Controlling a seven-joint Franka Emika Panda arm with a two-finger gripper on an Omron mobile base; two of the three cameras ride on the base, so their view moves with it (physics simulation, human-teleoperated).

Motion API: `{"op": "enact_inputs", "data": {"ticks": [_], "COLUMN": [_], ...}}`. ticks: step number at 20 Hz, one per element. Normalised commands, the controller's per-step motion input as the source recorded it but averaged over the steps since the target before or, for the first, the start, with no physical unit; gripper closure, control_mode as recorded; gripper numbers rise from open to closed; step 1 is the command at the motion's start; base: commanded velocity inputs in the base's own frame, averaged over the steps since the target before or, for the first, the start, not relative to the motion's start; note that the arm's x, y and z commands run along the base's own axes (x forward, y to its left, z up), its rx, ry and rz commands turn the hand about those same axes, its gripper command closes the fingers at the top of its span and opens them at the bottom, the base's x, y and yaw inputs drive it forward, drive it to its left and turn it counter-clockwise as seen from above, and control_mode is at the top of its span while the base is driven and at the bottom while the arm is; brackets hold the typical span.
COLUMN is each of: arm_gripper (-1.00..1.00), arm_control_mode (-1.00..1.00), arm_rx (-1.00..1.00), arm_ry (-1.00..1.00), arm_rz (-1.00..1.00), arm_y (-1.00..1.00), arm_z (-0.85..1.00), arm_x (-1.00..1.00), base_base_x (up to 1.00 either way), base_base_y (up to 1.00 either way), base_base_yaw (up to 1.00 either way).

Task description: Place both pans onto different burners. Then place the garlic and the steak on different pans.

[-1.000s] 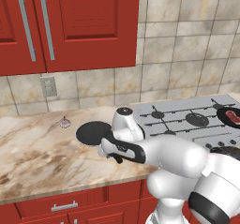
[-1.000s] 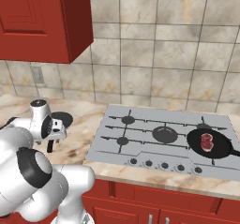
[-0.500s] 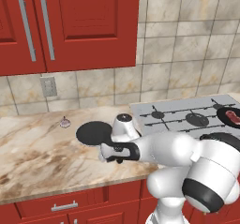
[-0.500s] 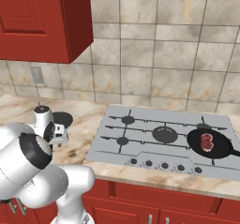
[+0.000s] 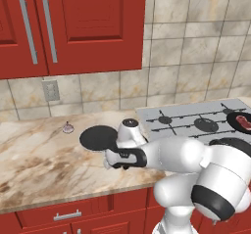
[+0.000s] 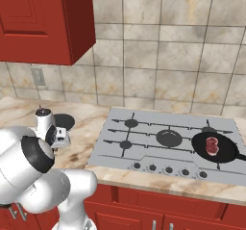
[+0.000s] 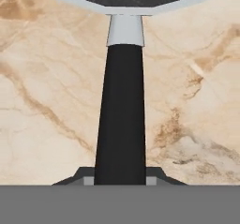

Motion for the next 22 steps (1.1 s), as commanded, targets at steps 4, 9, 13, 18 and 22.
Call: {"op": "enact_inputs", "data": {"ticks": [4, 9, 13, 18, 22], "arm_gripper": [1.00, 1.00, 1.00, 1.00, 1.00], "arm_control_mode": [-1.00, -1.00, -1.00, -1.00, -1.00], "arm_rx": [0.04, 0.00, 0.00, 0.00, 0.00], "arm_ry": [0.00, 0.00, 0.00, 0.00, 0.00], "arm_rz": [-0.03, -0.11, -0.24, -0.12, -0.02], "arm_y": [-0.24, -0.29, -0.43, -0.43, -0.36], "arm_z": [0.49, 0.37, 0.15, 0.21, 0.16], "arm_x": [-0.16, -0.24, -0.11, 0.00, 0.01], "base_base_x": [0.00, 0.00, 0.00, 0.00, 0.00], "base_base_y": [0.00, 0.00, 0.00, 0.00, 0.00], "base_base_yaw": [0.00, 0.00, 0.00, 0.00, 0.00]}}
